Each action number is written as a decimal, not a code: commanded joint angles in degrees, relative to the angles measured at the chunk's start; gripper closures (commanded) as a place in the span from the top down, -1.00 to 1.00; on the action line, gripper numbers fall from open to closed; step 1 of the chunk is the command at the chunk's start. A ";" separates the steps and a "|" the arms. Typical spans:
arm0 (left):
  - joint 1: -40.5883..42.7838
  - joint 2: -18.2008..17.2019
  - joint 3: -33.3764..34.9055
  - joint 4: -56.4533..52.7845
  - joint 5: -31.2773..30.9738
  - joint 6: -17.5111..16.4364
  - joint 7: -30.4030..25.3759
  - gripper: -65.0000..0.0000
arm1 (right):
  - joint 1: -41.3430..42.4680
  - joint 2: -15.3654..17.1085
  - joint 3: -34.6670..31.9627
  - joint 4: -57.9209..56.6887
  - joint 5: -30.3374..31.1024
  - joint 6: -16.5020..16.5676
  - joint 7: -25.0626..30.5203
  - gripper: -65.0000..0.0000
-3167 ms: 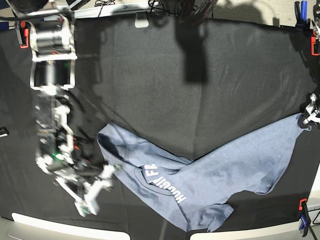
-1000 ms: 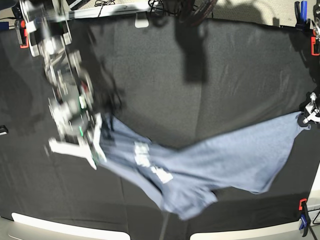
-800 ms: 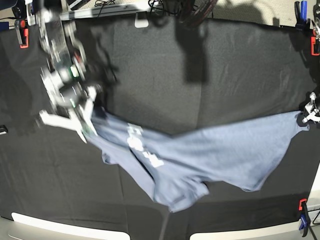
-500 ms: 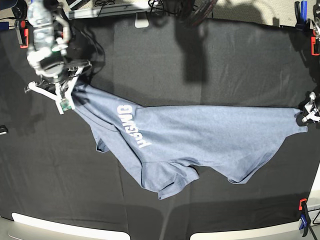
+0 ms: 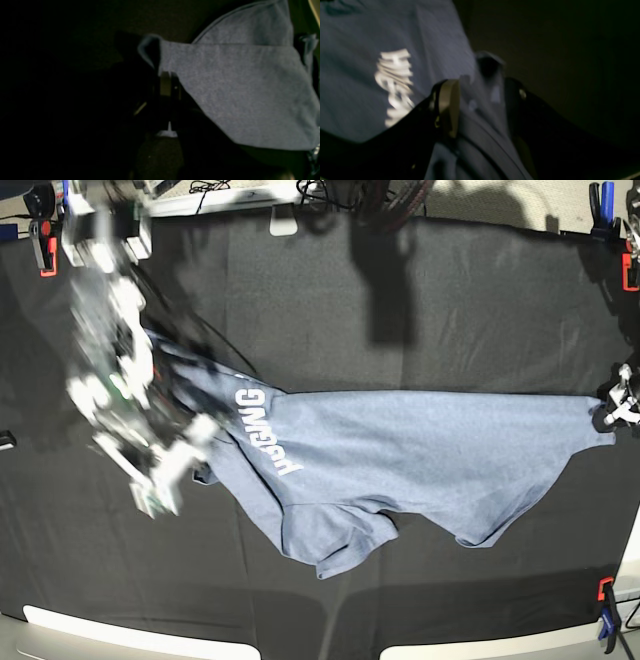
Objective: Layout the t-shirt on the table in an organized manner, then fold the t-shirt properly
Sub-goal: 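Regrasp the shirt edge beside the lettering with the right gripper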
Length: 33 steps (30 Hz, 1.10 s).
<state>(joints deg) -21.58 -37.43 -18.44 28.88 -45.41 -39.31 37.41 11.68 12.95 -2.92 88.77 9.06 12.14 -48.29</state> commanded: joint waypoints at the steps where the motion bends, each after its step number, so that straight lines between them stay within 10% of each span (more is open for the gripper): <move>1: -1.09 -1.46 -0.28 0.85 -1.11 -0.69 -1.03 -1.00 | 4.42 -0.48 -0.44 -1.27 -0.61 -0.28 1.66 -0.12; 14: -0.55 -1.44 -0.28 0.85 -1.11 -0.69 -1.16 -1.00 | 27.56 -13.92 -6.64 -40.26 -17.14 -0.35 7.72 -0.12; 33: 0.81 -1.46 -0.28 0.85 -1.14 -0.69 -1.90 -1.00 | 30.05 -13.22 -6.64 -50.77 -22.23 -1.05 12.07 -0.32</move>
<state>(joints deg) -19.57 -37.43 -18.44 28.88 -45.84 -39.33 36.21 39.62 -0.21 -9.65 37.23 -13.08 11.14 -37.04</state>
